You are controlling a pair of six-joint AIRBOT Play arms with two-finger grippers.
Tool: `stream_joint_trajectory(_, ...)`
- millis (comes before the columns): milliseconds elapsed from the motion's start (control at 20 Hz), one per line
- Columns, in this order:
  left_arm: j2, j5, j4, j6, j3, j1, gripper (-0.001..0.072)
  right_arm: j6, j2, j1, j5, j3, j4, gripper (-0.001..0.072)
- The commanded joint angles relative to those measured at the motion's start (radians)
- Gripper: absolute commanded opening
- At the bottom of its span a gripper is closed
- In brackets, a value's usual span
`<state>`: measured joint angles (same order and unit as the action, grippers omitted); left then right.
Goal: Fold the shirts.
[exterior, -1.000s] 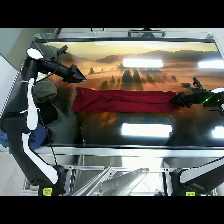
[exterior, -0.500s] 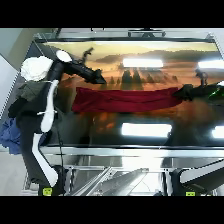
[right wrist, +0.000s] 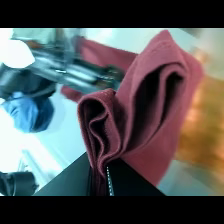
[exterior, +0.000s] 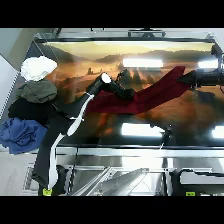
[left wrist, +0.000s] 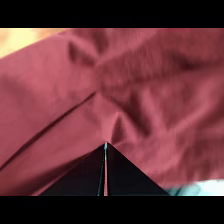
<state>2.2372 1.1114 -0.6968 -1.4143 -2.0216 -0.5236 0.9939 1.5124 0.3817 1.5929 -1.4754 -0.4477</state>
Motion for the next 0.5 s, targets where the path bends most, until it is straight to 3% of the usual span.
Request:
stream_joint_trajectory(0,0.041,-0.038,0.082,-0.012,-0.045,-0.024,0.0000,0.002,-0.028,-0.047,0.013,-0.002,0.026,0.0017)
stream_joint_trajectory(100,0.021,0.018,0.157,-0.001,-0.045,0.006,0.0002,0.020,-0.028,-0.064,0.011,-0.002,0.027,0.0017)
stream_joint_trajectory(250,-0.079,0.265,0.318,0.085,-0.044,0.131,0.0016,0.055,-0.029,-0.081,0.006,-0.002,0.030,0.0017)
stream_joint_trajectory(450,-0.318,0.465,0.583,0.167,-0.044,0.365,0.0016,0.053,-0.029,-0.218,-0.147,-0.001,0.074,0.0018)
